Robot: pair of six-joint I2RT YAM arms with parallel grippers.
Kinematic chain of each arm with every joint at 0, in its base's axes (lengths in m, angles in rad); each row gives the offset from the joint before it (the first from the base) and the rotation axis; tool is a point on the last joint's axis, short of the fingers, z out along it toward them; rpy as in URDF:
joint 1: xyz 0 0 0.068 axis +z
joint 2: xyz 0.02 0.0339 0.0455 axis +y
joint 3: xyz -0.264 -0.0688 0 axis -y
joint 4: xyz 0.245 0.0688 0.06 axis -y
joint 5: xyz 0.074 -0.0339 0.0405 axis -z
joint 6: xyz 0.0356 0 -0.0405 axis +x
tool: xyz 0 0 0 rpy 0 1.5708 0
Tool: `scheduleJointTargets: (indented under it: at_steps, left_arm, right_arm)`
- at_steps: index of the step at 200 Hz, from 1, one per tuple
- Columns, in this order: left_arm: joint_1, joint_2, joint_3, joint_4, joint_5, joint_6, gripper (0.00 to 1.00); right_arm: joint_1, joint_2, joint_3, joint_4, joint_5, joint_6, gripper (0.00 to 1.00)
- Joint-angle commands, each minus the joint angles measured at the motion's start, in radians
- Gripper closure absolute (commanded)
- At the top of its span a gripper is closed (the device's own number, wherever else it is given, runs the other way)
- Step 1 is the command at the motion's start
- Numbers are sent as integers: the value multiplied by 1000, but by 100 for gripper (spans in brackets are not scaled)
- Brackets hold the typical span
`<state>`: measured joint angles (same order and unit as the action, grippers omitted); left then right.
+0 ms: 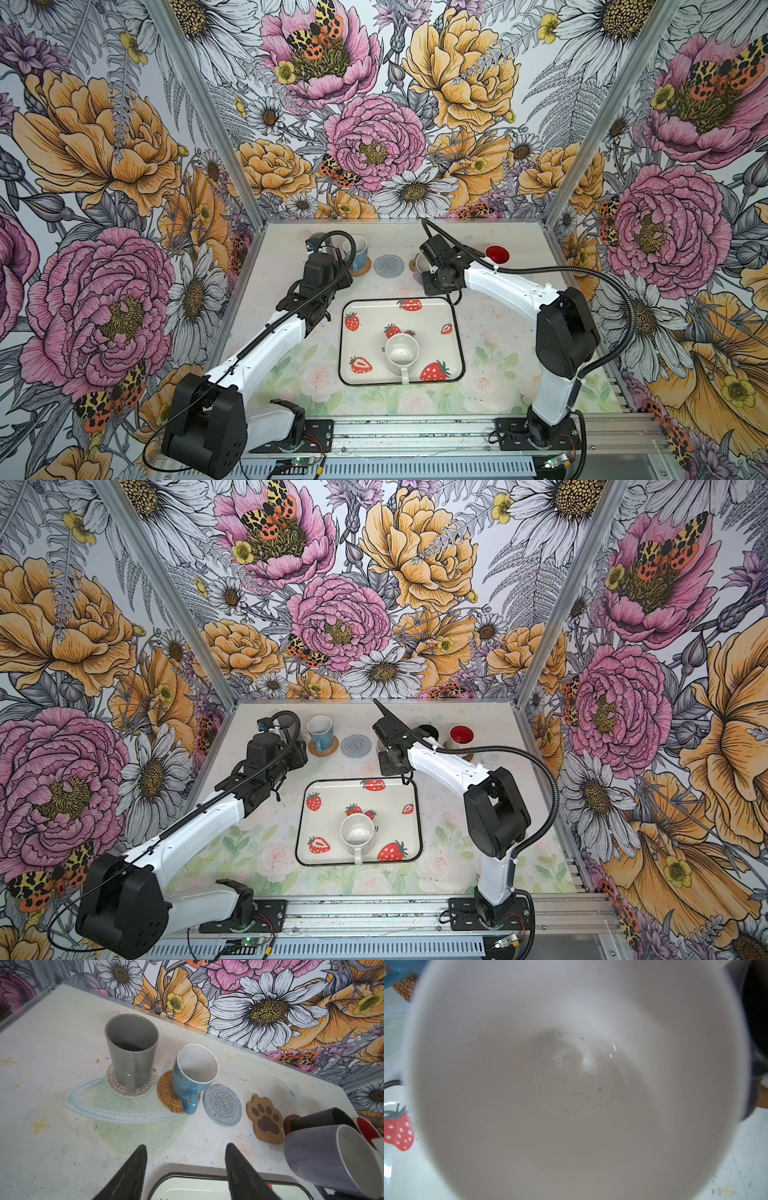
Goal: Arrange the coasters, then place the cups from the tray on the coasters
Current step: 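Carry the white mug with the right gripper over the paw-shaped cork coaster, then lower the white mug onto the paw-shaped cork coaster with the right gripper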
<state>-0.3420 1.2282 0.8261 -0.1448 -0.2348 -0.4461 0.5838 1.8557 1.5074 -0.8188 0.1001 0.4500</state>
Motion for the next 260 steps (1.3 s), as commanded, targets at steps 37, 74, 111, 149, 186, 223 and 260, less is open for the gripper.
scheduleJointTargets:
  at_steps: [37, 74, 111, 149, 186, 223, 260]
  left_arm:
    - [15, -30, -13, 15, 8, 9, 38]
    - [18, -27, -14, 15, 6, 10, 38]
    - [23, -20, -11, 14, 7, 10, 38]
    - [23, -16, -8, 13, 6, 9, 38]
    - [23, -18, -8, 10, 4, 8, 38]
    - [24, -21, -9, 7, 1, 7, 38]
    - [24, -21, -10, 5, -3, 9, 38]
  right_arm:
    - [-51, 53, 106, 70, 7, -22, 100]
    - [-73, 97, 157, 70, -9, -30, 100]
    - [-88, 149, 210, 70, -24, -37, 100]
    - [-99, 190, 259, 69, -31, -38, 100]
    - [-109, 228, 299, 67, -41, -38, 100]
    - [-119, 265, 338, 68, -56, -34, 100]
    - [-124, 290, 366, 66, -63, -28, 100]
